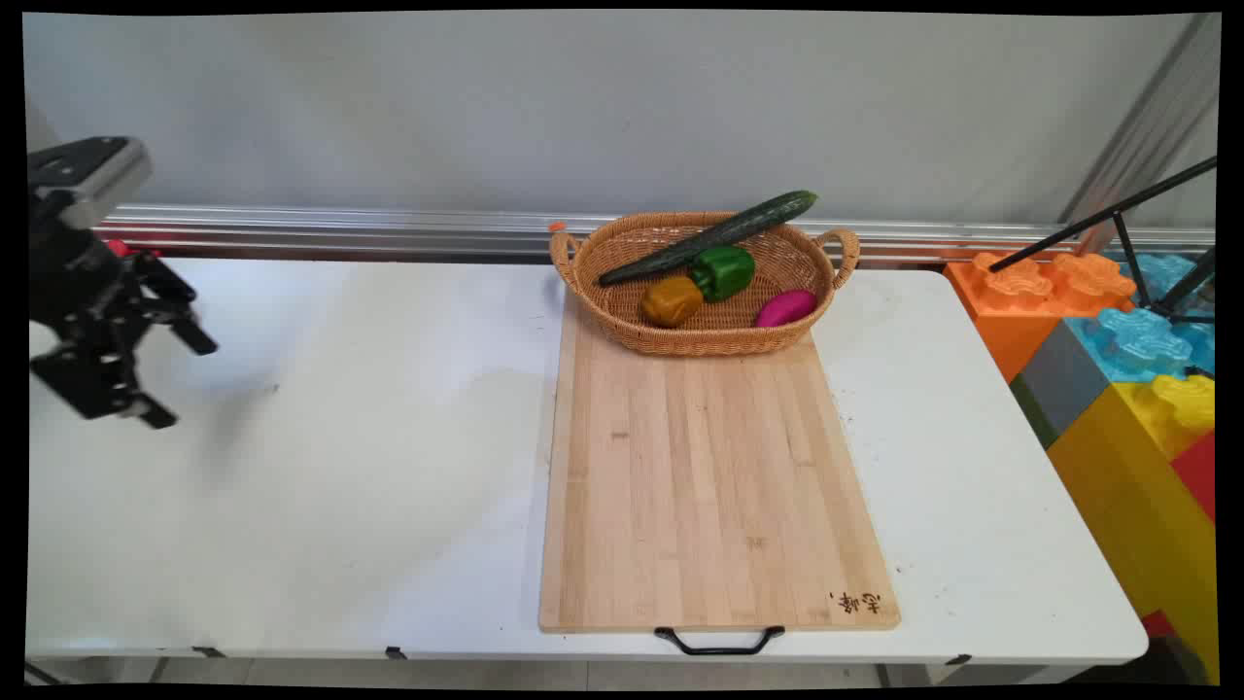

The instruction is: Pick up the potato from the vegetable basket

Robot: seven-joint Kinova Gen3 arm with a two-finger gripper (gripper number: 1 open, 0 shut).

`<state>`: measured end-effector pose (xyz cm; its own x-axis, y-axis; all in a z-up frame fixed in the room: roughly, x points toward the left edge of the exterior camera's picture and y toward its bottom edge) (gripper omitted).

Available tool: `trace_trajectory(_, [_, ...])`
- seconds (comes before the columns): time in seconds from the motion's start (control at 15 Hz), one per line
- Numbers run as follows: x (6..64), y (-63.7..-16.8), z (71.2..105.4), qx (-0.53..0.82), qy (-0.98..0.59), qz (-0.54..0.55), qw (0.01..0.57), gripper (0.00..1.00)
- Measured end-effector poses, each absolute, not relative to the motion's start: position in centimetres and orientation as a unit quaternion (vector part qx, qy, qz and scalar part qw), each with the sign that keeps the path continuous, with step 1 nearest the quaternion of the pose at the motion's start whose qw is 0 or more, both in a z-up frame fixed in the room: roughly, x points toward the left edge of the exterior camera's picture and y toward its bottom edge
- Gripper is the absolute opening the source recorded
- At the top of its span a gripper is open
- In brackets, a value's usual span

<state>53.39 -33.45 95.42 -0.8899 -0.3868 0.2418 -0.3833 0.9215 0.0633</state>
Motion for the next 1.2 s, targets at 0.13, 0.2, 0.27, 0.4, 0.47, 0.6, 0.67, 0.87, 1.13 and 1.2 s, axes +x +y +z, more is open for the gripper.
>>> trace_trajectory(0.13, [52.3,-34.1,95.3,0.206,-0.968,0.004,0.143,1.00])
trace_trajectory(0.2, [51.2,-34.7,95.4,0.211,-0.965,0.013,0.157,1.00])
trace_trajectory(0.27, [49.9,-35.6,95.4,0.217,-0.961,0.025,0.170,1.00])
trace_trajectory(0.4, [47.3,-37.3,95.6,0.228,-0.954,0.044,0.188,1.00])
trace_trajectory(0.47, [45.6,-38.5,95.7,0.236,-0.950,0.054,0.197,1.00])
trace_trajectory(0.6, [41.9,-40.9,95.9,0.250,-0.942,0.073,0.213,1.00])
trace_trajectory(0.67, [40.0,-42.1,96.0,0.258,-0.937,0.082,0.220,1.00])
trace_trajectory(0.87, [36.3,-44.8,95.9,0.281,-0.925,0.105,0.233,1.00])
trace_trajectory(1.13, [32.1,-48.7,94.2,0.324,-0.905,0.127,0.244,1.00])
trace_trajectory(1.2, [31.1,-49.8,93.5,0.336,-0.900,0.132,0.245,1.00])
